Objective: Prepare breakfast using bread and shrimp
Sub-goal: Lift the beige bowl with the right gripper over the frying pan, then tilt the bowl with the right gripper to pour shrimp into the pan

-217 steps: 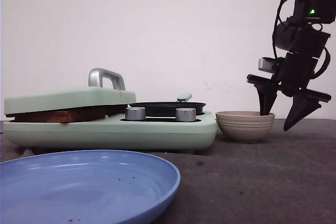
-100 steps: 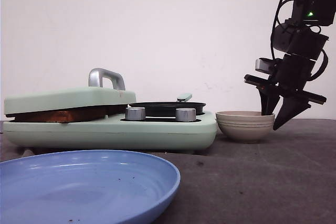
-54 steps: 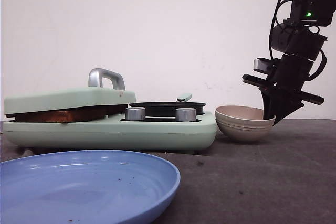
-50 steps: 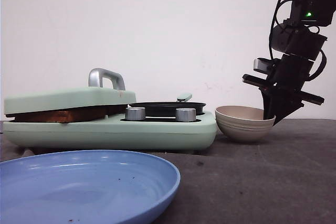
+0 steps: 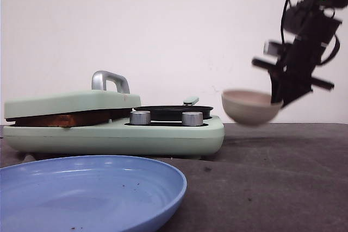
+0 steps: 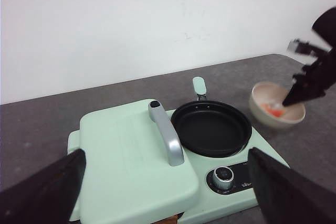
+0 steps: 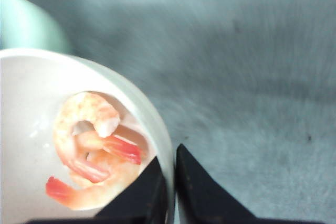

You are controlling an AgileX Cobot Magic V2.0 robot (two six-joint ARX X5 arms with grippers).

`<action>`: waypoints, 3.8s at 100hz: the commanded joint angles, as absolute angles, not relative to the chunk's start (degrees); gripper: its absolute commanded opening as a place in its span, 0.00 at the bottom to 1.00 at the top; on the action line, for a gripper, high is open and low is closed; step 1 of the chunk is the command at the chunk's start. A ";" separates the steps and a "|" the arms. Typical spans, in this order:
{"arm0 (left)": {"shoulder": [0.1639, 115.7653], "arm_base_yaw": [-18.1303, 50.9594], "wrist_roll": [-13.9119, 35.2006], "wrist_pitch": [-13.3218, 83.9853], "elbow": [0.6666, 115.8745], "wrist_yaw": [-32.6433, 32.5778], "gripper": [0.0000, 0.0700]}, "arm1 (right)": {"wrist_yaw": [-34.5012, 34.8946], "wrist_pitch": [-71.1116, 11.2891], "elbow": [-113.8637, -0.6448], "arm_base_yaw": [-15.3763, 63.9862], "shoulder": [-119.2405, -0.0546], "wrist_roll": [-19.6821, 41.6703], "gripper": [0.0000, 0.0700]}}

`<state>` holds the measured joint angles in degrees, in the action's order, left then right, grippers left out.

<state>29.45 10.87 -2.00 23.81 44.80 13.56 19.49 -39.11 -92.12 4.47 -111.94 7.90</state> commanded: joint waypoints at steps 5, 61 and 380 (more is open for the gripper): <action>29.54 10.83 -2.37 23.24 45.01 13.30 0.78 | 21.78 -38.06 -93.56 4.64 -110.32 8.71 0.00; 29.54 10.83 -2.33 24.91 45.01 13.30 0.78 | 19.25 -21.19 -93.56 17.34 -108.03 16.40 0.00; 29.43 10.90 -5.96 27.59 45.01 14.22 0.78 | -28.88 54.59 -64.95 37.56 -108.25 -54.81 0.00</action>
